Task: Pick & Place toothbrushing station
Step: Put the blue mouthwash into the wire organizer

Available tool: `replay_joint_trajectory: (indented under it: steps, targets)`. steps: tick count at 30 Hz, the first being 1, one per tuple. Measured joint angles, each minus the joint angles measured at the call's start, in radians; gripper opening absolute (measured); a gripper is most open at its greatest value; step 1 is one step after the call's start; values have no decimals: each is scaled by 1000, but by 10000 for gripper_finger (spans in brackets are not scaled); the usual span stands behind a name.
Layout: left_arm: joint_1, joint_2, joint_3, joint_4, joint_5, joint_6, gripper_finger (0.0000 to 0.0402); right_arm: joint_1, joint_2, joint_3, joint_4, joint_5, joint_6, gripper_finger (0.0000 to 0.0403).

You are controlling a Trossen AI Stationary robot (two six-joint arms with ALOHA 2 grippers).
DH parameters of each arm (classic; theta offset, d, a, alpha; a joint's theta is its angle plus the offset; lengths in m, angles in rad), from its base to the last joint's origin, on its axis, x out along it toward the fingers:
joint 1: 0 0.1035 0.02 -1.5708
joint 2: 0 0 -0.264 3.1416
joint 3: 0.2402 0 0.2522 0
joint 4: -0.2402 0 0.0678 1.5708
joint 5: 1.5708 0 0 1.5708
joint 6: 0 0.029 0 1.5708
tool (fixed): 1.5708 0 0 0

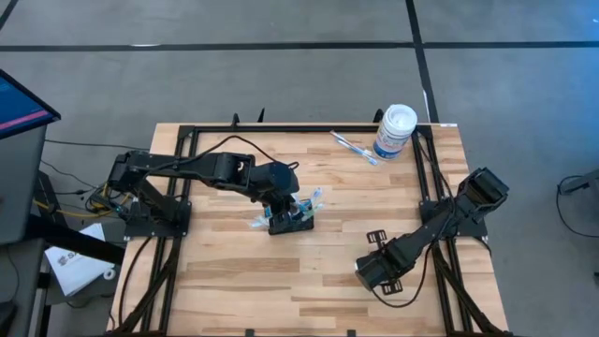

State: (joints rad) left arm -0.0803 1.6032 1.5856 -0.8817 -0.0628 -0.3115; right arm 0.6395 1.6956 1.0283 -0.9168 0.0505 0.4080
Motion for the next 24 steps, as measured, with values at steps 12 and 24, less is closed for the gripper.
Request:
replay_joint_trajectory:
  steps: [12, 24]
  targets:
    - [0, 0, 0, 1, 0, 0, 108, -9, -170, 2, -22, 122, 1, 0]
    - [0, 0, 0, 10, 0, 0, 108, -83, -381, 3, -33, 220, -44, 0]
